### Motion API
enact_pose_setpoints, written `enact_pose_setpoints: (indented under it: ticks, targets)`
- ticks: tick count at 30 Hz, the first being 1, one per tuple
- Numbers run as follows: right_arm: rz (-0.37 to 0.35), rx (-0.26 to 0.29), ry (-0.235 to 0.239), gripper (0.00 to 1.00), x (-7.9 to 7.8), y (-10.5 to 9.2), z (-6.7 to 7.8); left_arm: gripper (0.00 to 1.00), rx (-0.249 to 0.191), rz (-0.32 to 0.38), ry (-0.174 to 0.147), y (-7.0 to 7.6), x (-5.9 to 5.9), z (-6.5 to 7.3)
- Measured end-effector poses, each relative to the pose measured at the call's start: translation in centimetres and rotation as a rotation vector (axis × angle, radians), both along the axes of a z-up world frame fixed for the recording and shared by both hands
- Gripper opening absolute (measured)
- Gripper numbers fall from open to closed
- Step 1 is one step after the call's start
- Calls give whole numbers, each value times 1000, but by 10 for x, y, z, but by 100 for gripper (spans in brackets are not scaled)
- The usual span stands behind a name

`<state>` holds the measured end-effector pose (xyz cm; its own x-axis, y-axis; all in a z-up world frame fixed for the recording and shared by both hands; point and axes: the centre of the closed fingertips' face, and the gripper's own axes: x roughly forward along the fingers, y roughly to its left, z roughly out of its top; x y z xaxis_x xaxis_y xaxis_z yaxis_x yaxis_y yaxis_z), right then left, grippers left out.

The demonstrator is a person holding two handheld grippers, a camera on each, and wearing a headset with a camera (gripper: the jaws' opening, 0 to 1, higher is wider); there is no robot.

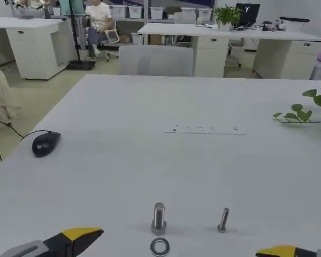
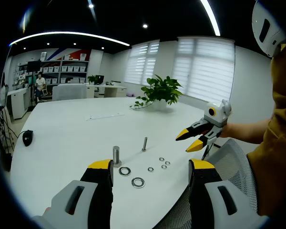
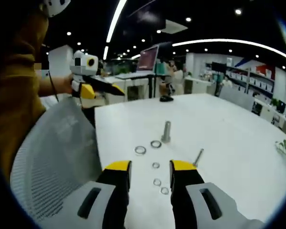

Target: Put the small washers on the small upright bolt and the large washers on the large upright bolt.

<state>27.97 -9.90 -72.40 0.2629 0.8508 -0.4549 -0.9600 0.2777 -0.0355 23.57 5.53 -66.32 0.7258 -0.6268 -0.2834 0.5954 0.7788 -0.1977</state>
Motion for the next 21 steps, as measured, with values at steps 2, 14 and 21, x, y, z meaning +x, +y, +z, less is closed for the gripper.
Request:
enact_pose_setpoints:
  ticks: [2, 14, 21]
  targets:
    - [-1, -1, 0, 32, 0, -2, 0, 63, -4, 0, 2, -1, 0, 0]
    - [-5, -9, 10, 30, 0, -6, -4, 63, 1, -10, 5, -3, 1, -1]
    - [-2, -12, 6, 29, 2, -5, -3, 63, 2, -17, 6, -5, 1, -1]
